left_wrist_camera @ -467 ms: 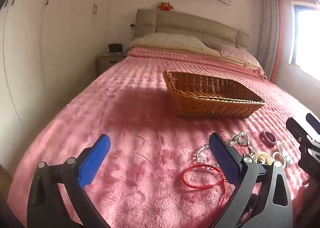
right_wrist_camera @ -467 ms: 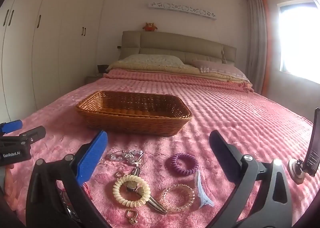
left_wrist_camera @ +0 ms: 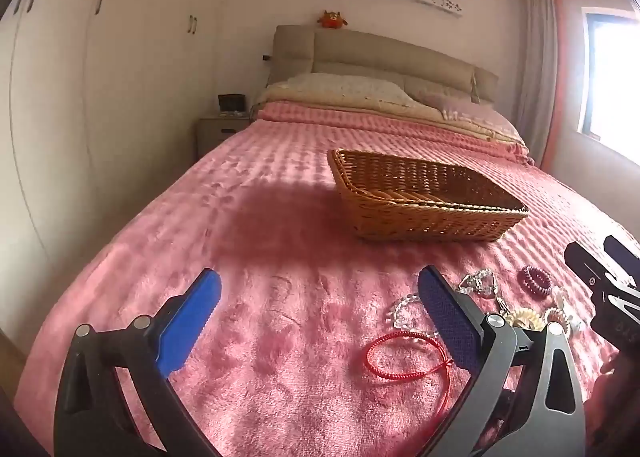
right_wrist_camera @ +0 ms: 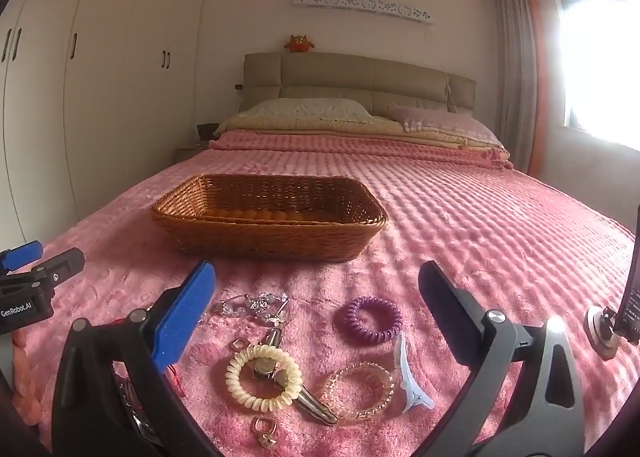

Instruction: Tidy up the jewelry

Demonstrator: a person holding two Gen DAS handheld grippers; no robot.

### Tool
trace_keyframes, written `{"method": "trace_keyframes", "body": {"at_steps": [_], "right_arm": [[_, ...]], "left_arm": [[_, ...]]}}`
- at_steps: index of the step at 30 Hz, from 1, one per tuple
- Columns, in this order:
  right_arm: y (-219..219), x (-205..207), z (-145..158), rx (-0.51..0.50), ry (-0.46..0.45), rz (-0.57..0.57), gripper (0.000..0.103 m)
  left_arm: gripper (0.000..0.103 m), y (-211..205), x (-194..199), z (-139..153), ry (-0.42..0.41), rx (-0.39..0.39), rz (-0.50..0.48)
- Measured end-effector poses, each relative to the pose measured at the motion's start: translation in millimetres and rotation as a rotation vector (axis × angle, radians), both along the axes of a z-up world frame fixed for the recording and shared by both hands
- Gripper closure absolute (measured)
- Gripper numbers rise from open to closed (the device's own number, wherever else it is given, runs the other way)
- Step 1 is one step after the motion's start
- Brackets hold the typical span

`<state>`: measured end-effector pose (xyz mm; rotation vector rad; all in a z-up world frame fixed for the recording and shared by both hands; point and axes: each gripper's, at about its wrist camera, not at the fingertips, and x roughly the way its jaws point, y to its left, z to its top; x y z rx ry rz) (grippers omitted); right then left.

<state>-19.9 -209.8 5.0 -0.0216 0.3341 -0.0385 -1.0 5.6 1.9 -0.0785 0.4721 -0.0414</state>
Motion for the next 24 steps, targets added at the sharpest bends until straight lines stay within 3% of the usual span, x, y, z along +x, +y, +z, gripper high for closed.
{"method": "trace_keyframes", "body": {"at_steps": [24], "right_arm": [[0.1, 0.5, -0.8, -0.001, 0.003, -0.003, 0.006]], "left_arm": [[0.007, 9.4, 2.8, -8.4, 0.025, -0.031, -0.026]]}}
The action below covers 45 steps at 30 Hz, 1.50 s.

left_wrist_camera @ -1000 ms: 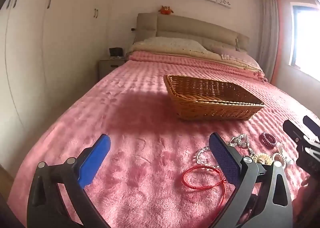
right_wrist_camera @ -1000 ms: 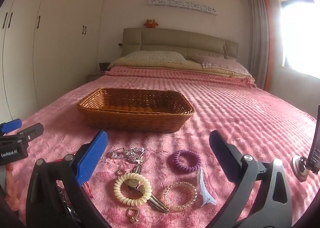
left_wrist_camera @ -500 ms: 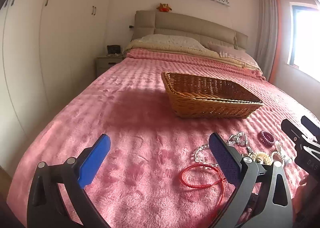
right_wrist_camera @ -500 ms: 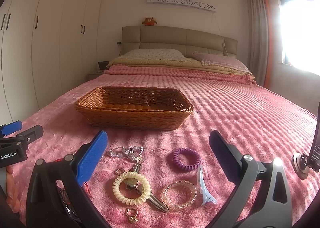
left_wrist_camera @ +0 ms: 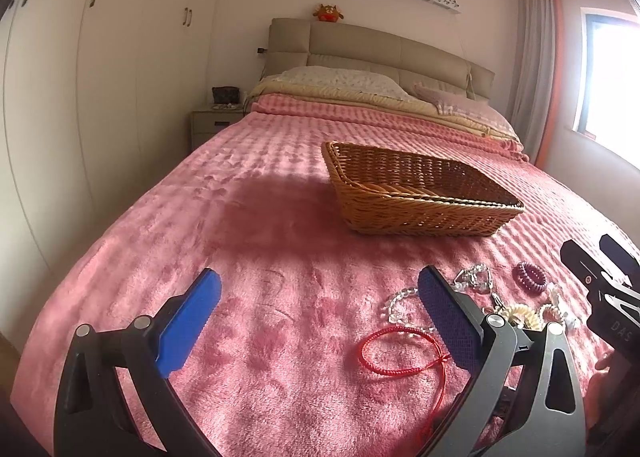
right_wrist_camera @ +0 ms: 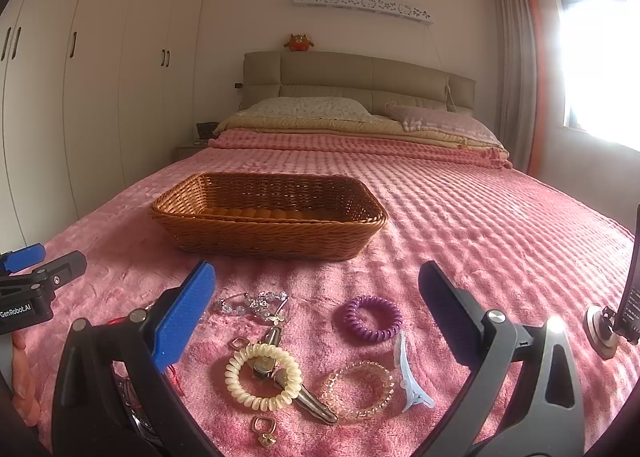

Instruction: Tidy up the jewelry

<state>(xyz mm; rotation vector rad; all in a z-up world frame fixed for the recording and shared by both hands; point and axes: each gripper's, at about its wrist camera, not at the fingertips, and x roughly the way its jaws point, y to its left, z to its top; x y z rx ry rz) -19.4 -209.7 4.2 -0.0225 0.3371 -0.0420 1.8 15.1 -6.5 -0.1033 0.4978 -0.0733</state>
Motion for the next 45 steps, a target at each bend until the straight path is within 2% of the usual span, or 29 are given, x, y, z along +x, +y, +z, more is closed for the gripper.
{"method": "trace_keyframes", "body": {"at_steps": [21, 45], "right_arm": [[-2.4, 2.8, -2.1, 0.011, 0.011, -0.001, 0.006], [-3.2, 3.3, -2.8, 0.017, 0.016, -0.001, 0.006]], "left_arm": [[0.007, 5.6, 5.0, -3.2, 0.022, -0.011, 0.017], [0.007, -1.7, -0.1, -1.6, -0.002, 0.007, 0.0]]}}
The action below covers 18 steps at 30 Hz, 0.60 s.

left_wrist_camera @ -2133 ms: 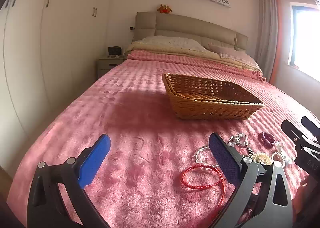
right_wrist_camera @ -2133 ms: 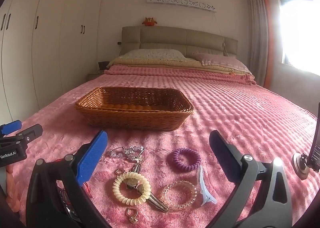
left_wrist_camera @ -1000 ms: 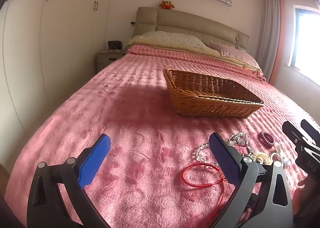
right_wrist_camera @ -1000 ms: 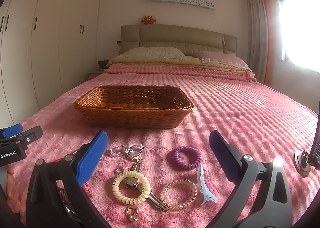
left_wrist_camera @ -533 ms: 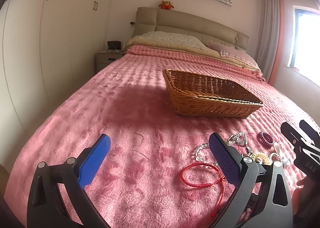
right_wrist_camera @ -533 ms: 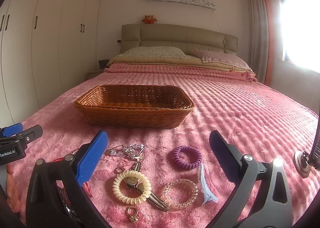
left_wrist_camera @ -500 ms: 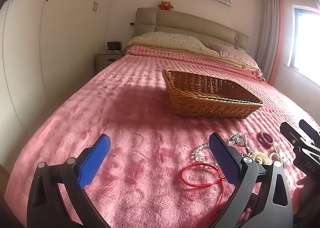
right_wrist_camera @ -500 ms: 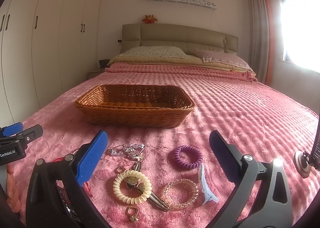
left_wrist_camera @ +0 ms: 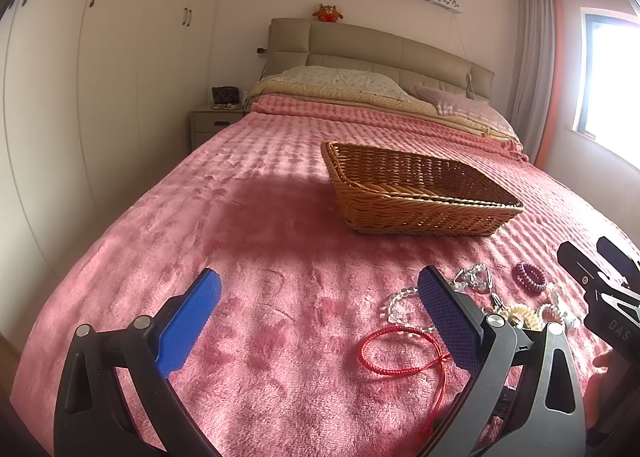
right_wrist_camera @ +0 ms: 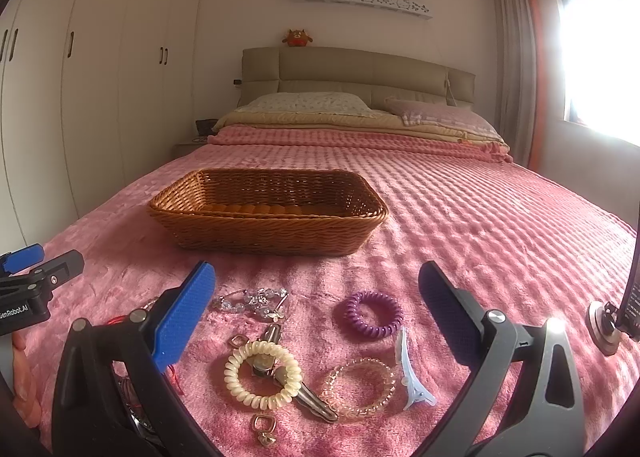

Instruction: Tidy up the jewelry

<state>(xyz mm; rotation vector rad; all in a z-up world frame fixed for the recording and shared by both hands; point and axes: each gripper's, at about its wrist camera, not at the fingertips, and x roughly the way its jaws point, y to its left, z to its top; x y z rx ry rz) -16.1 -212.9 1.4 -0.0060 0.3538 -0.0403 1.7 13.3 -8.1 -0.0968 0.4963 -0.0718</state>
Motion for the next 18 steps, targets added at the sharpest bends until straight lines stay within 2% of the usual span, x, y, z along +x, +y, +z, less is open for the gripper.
{"method": "trace_keyframes", "body": {"at_steps": [4, 7, 11, 13, 15, 17, 18], "right_arm": [[-1.0, 0.1, 0.3, 0.002, 0.0, -0.006, 0.006], [-2.7, -0.8, 0.0, 0.01, -0.009, -0.014, 0.006], [-11.8, -2.7, 0.9, 0.073, -0.013, -0.008, 0.006], [-11.3, 0.9, 0.5, 0.04, 0.01, -0.056, 0.006], [-7.7, 7.1, -2.3, 0.008, 0.065, -0.04, 0.006], [-7.8, 7.8, -3.5, -0.004, 0.116, -0.012, 0.006], [-9.9, 6.0, -3.5, -0.002, 0.132, -0.002, 0.006]], "left_arm": [[0.008, 0.1, 0.6, -1.1, 0.004, -0.013, -0.011], [0.008, 3.8, 5.8, -6.0, 0.026, -0.052, -0.04], [0.01, 12.3, 16.9, -13.0, 0.083, -0.119, -0.061], [0.011, 17.8, 21.5, -16.0, 0.107, -0.148, -0.06], [0.012, 22.2, 27.0, -19.2, 0.146, -0.175, -0.064], [0.019, 26.2, 33.9, -21.7, 0.206, -0.201, -0.085], [0.026, 28.0, 36.2, -22.6, 0.23, -0.214, -0.099]]}}
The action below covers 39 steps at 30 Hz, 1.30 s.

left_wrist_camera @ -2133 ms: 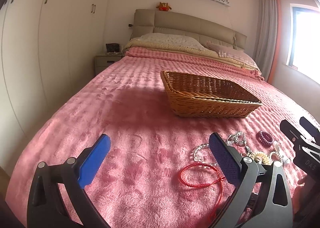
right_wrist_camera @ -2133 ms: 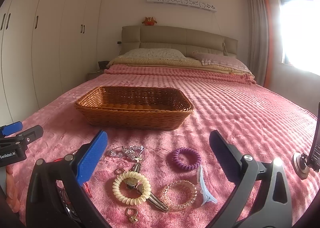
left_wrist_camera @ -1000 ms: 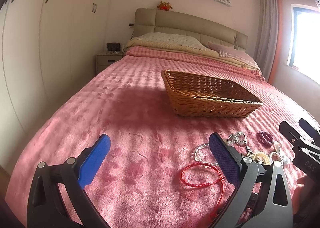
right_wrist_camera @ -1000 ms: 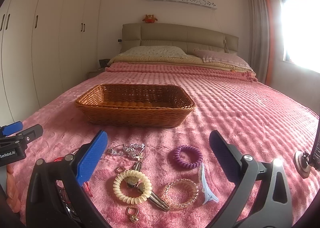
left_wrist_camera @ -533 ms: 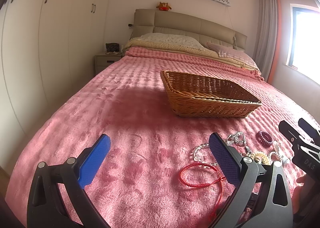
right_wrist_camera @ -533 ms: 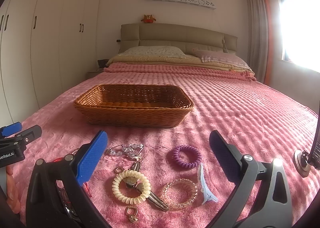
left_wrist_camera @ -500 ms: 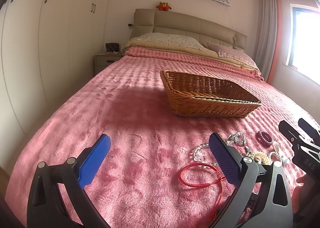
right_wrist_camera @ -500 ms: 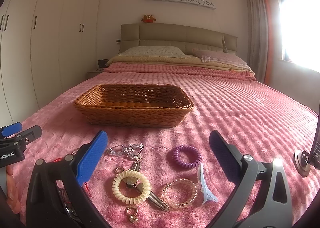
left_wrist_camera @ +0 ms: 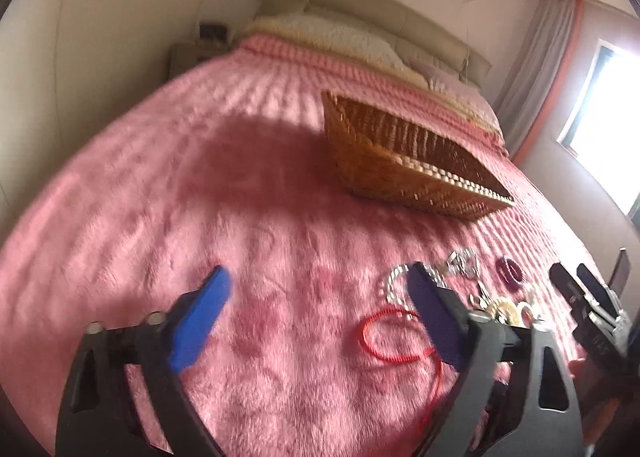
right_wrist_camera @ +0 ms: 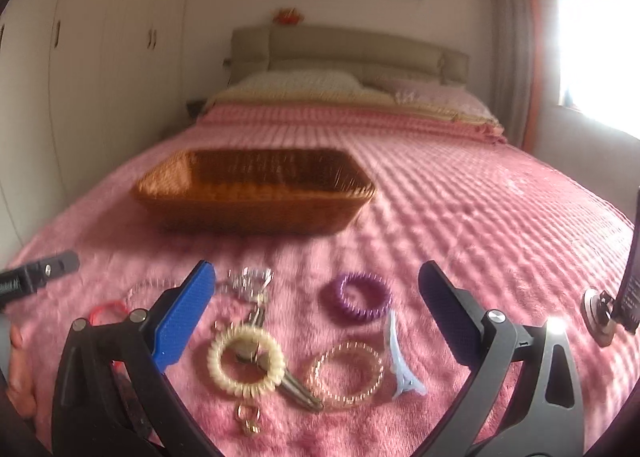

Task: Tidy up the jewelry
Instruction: 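Grasp the red string bracelet with the left gripper while the right gripper grasps the blue-white hair clip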

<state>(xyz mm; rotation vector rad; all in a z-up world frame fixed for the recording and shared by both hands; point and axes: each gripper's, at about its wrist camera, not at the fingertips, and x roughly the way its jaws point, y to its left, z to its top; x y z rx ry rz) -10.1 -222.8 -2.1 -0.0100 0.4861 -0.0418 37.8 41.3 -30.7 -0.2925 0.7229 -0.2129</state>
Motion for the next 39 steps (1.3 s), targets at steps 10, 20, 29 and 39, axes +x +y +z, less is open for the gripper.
{"method": "trace_keyframes", "body": {"at_steps": [10, 20, 29, 39], "right_arm": [[-45.4, -12.8, -1.3, -0.052, 0.227, 0.012, 0.042], [-56.7, -12.7, -16.3, -0.014, 0.353, 0.046, 0.073], [-60.2, 19.6, -28.6, 0.038, 0.405, 0.074, 0.078], [-64.6, 40.5, -41.5, 0.076, 0.411, 0.04, 0.096]], "left_arm": [[0.048, -4.0, 1.0, -5.2, 0.173, -0.06, -0.15], [0.077, -27.4, -0.4, -5.2, 0.206, 0.082, -0.198], [0.077, -31.9, 3.4, -10.1, 0.224, 0.107, -0.242], [0.089, -44.1, 12.4, -19.3, 0.253, 0.155, -0.252]]}}
